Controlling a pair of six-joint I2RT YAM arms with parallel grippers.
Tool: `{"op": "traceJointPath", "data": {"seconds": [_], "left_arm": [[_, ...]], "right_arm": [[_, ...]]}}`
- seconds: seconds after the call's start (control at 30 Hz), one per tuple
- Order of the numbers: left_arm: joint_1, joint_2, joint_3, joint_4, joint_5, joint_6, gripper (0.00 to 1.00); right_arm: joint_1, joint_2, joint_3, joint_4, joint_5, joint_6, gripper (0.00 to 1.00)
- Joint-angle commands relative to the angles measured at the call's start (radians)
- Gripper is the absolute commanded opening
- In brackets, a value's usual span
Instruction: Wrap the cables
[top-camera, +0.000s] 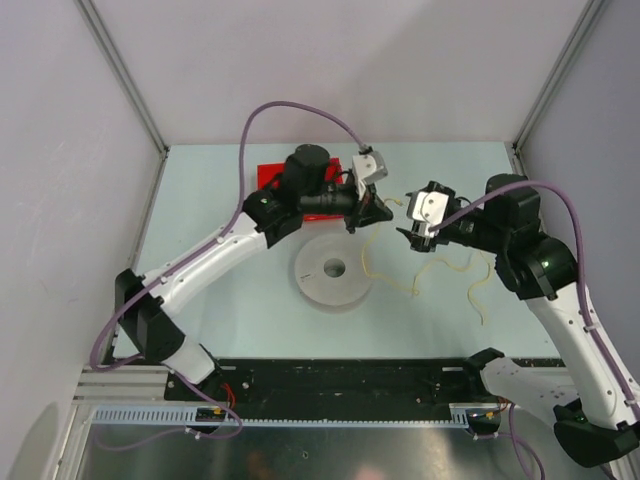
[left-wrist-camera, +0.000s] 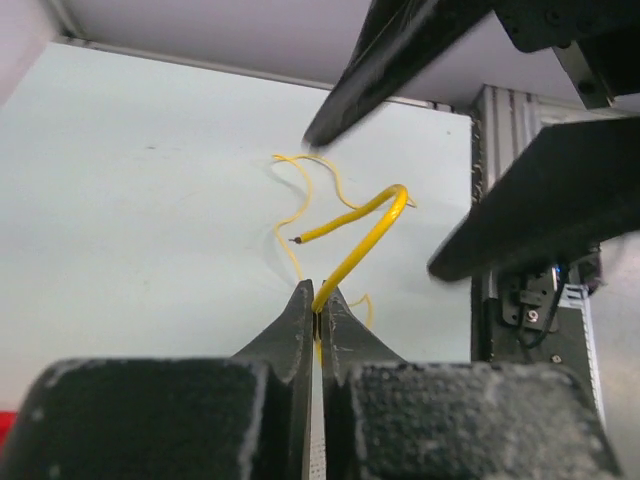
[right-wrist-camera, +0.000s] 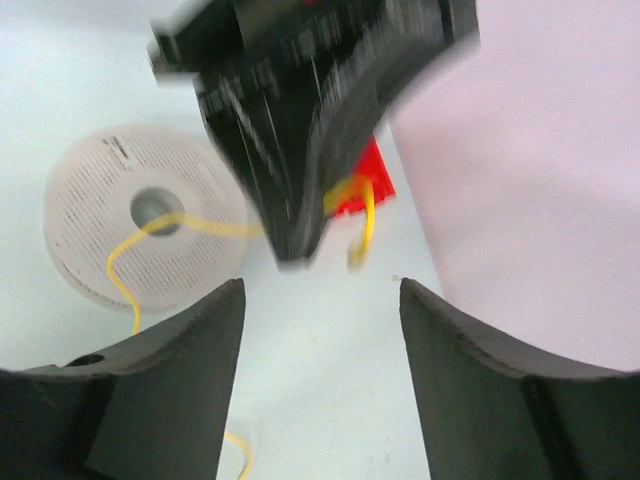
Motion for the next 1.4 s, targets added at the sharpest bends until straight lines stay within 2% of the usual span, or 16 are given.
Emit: {"op": "traceJointPath", "data": {"seconds": [0.0, 0.13, 0.2, 0.4, 0.47, 0.6, 0.87, 0.97, 1.17, 1.37], "left_arm": [[0.096, -0.128, -0.012, 0.014, -0.021, -0.044, 0.0], [0.142, -0.195, -0.047, 0.005, -0.07, -0.025, 0.0], [0.146, -0.211, -0.063, 0.003, -0.096, -0.022, 0.0], [0.146, -0.216, -0.085, 0.005, -0.152, -0.059, 0.0], [0.147, -0.214, -0.082, 0.005, -0.157, -0.07, 0.0], [0.147, -0.217, -0.073, 0.005, -0.157, -0.085, 0.0], [0.146, -0.24, -0.091, 0.003, -0.141, -0.086, 0.0], [0.148, -0.249, -0.095, 0.004, -0.136, -0.083, 0.0], [0.154, -0.254, -0.092, 0.005, -0.13, -0.086, 0.01], [0.183, -0.236, -0.075, 0.005, -0.104, -0.126, 0.0]], "right_arm": [[-0.133, 0.019, 0.004, -0.038, 0.054, 0.07, 0.71], [-0.455, 0.122, 0.005, -0.15, -0.082, 0.103, 0.75], [-0.583, 0.199, 0.005, -0.221, -0.087, 0.138, 0.76], [-0.878, 0.386, -0.044, -0.396, -0.042, 0.321, 0.7], [-0.919, 0.393, -0.087, -0.416, 0.003, 0.343, 0.71], [-0.887, 0.362, -0.212, -0.395, 0.096, 0.304, 0.71], [-0.643, 0.365, -0.387, -0.264, 0.273, 0.095, 0.73], [-0.589, 0.379, -0.428, -0.2, 0.333, -0.004, 0.73], [-0.596, 0.468, -0.456, -0.2, 0.377, -0.143, 0.69], [-0.632, 0.492, -0.578, -0.133, 0.401, -0.221, 0.63]]}}
